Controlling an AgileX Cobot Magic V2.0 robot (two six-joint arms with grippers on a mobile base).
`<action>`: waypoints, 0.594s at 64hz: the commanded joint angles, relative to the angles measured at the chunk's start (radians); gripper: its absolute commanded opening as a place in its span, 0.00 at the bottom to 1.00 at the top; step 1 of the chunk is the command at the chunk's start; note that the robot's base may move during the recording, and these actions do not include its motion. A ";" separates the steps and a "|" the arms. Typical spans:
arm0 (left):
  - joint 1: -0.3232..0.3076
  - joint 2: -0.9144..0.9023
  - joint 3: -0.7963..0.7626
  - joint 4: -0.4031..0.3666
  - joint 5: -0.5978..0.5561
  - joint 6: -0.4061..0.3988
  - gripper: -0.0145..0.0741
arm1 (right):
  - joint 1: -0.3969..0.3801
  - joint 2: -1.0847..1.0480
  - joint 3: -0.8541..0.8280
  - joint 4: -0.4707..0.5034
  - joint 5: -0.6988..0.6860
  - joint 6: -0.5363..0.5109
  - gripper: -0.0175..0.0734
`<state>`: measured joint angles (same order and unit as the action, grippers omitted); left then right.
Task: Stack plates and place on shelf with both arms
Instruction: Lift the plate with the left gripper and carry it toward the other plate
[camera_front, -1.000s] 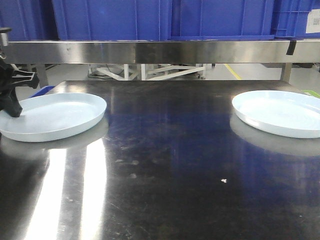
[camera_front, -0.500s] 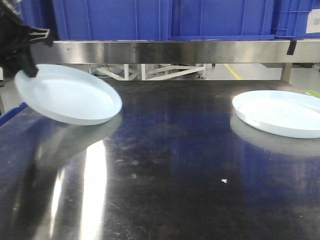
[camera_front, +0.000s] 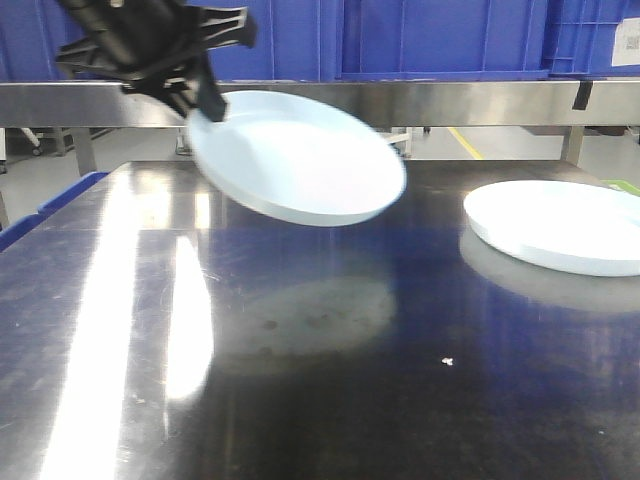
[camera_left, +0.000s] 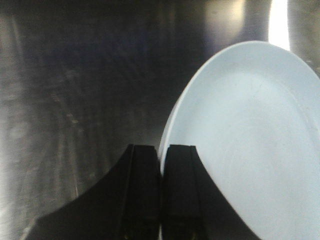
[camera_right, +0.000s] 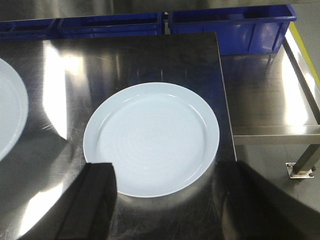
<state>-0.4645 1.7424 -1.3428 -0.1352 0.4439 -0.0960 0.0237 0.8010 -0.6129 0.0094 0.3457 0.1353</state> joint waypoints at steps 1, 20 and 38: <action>-0.030 -0.044 -0.039 -0.028 -0.085 -0.008 0.27 | -0.006 -0.004 -0.041 -0.009 -0.073 -0.002 0.77; -0.052 -0.040 -0.043 -0.033 -0.101 -0.008 0.27 | -0.006 -0.004 -0.041 -0.009 -0.070 -0.002 0.77; -0.052 0.016 -0.045 -0.052 -0.101 -0.008 0.26 | -0.006 -0.004 -0.041 -0.009 -0.073 -0.002 0.77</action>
<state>-0.5089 1.7895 -1.3514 -0.1664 0.4157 -0.0960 0.0237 0.8010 -0.6129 0.0094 0.3472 0.1353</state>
